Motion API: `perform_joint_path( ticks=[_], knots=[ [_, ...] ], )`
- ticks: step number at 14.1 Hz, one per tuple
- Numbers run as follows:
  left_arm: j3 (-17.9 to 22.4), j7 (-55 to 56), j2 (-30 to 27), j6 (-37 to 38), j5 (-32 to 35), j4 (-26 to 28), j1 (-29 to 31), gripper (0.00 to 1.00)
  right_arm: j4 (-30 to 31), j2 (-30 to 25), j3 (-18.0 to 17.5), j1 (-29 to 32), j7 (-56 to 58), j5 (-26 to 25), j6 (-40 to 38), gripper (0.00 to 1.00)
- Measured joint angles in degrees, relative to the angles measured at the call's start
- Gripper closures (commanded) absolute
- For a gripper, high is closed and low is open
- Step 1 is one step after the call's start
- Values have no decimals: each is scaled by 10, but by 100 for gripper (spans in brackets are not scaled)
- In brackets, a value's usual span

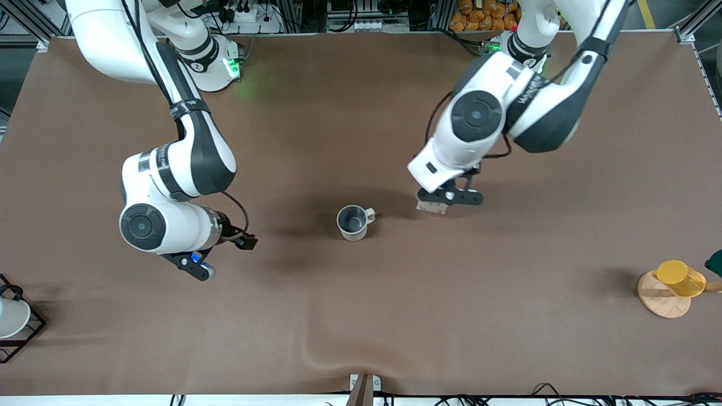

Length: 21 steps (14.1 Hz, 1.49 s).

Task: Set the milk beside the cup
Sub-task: 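Release the mug with the right gripper and withdraw it, then lower the milk carton beside the mug and open the left gripper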

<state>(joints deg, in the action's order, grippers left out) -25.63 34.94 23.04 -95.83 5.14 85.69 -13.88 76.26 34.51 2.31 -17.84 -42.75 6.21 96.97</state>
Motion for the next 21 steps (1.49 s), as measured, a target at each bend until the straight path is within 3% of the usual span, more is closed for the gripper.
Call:
perform_joint_path(
  ticks=[4,12,16,21],
  knots=[
    [-3,49,12,0,0,-7,-45,55,0,-6,1,37,87,-7,-13,0],
    [-3,137,70,-4,-1,-70,-120,55,-1,-26,4,174,346,-9,-26,0],
    [-2,144,99,-13,-1,-98,-138,55,2,-86,2,184,356,-10,-46,0],
    [3,146,135,-54,-1,-113,-141,56,67,-167,2,188,377,-47,-40,0]
  ],
)
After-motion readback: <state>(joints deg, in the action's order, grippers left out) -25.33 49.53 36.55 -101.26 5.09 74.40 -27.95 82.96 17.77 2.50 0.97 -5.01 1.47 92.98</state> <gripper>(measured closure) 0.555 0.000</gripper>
